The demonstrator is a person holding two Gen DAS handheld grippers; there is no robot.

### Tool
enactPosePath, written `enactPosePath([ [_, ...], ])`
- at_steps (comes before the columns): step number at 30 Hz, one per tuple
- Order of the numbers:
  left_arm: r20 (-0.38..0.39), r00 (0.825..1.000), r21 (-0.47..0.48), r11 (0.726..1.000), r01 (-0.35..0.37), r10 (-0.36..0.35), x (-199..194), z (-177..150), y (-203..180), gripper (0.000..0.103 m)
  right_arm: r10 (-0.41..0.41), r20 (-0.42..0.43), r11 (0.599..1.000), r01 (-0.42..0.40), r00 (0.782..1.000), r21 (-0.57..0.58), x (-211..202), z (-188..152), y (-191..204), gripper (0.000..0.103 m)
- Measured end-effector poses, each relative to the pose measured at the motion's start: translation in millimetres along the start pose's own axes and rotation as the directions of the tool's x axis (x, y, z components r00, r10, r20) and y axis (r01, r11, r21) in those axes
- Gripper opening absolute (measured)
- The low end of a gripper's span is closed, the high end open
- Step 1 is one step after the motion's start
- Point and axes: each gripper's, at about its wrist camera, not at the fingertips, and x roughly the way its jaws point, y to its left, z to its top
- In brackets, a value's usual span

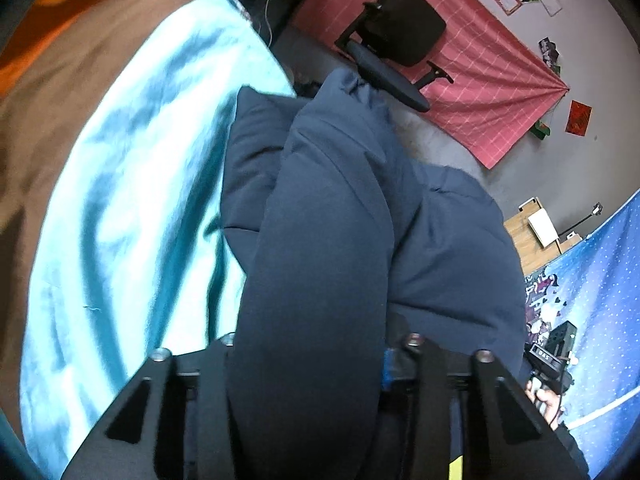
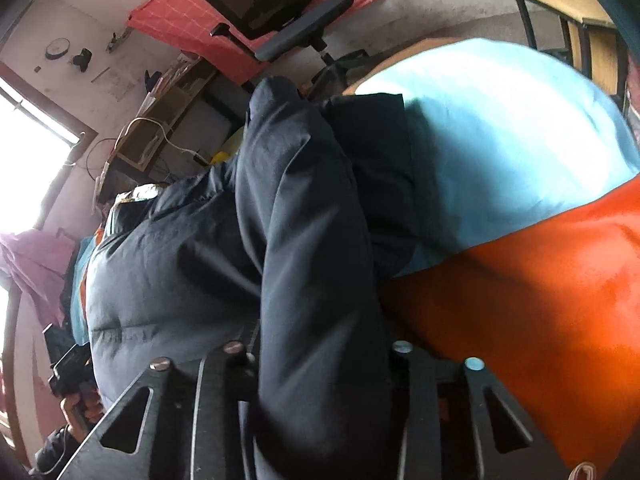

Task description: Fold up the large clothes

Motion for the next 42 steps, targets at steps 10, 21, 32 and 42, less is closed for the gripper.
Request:
enactPosePath([
  [10,0.087,0.996,0.096,0.995,-0.014,0.005,-22,-12,-54,0.015,0.024,0.14,0.993,-0.008,0.99,-0.114,-56,5,60,0.013],
  [21,0.135,0.99,0.158,0.987,0.006,-0.028,-60,-16,-98,0.013,0.05,0.235,0.972,0.007,0.971,-0.237,-117,-5,120,0.012],
  [32,0.143,0.989,0.217,0.976,0.008,-0.04,-82,-18,-131,0.013,0.053,0.287,0.962,0.027,0.956,-0.27,-159,-27,135,0.012],
  [42,0.021,0.999,0.236,0.971,-0.037,0.033,-29,-54,-115,0.013,0.021,0.198,0.943,0.047,0.98,-0.33,-131,-62,126,0.007],
])
